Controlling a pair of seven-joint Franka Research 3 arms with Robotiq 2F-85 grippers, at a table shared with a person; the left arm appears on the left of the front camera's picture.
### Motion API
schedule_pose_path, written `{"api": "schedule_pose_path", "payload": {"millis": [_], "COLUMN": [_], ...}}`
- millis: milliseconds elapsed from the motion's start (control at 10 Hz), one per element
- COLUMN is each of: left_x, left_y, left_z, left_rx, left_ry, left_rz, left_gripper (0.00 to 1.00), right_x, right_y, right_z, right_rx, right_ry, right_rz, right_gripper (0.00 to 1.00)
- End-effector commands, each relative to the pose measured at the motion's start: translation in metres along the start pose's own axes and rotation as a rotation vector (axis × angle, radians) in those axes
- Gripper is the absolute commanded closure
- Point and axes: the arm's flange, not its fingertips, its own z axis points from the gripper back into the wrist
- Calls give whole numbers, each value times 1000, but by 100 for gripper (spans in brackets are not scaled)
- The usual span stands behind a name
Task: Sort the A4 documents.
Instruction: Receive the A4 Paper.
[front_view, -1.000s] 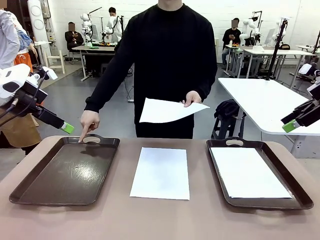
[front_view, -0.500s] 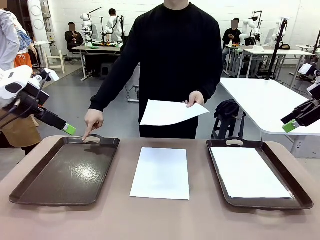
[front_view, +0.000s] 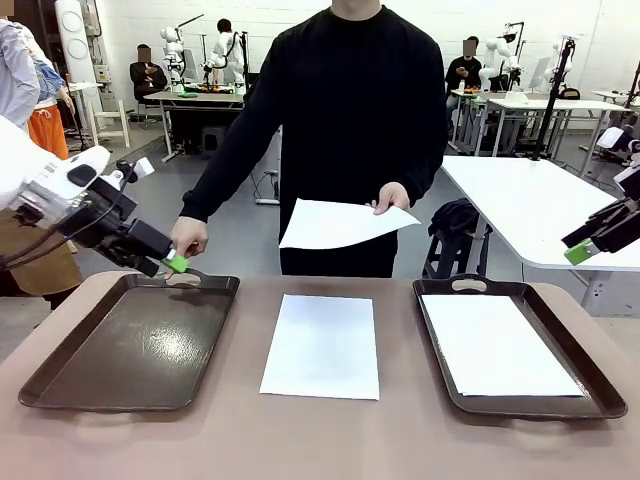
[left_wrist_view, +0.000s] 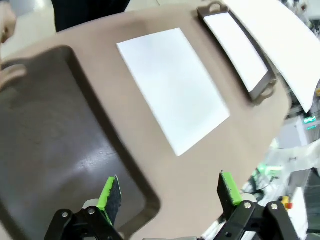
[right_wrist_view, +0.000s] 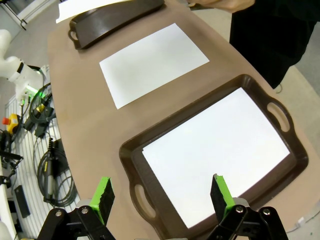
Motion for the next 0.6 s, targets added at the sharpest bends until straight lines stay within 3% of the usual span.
{"api": "schedule_pose_path", "payload": {"millis": [0,400,500], "left_x": [26,65,72], "left_y": [3,-2,-8], "left_z": [-14,-65,-75], "left_rx": [-109,-291,-282], "left_ry": [-4,83,75], "left_rz": [172,358,369], "left_gripper": [0,0,0], "right_x": [1,1,1], "right_y": [0,0,0], "right_z": [-1,-1,-1], "right_rx": [-9,-9,-9], "right_ry": [2,2,2], "right_rz": [3,3,3], "right_gripper": [0,0,0]}}
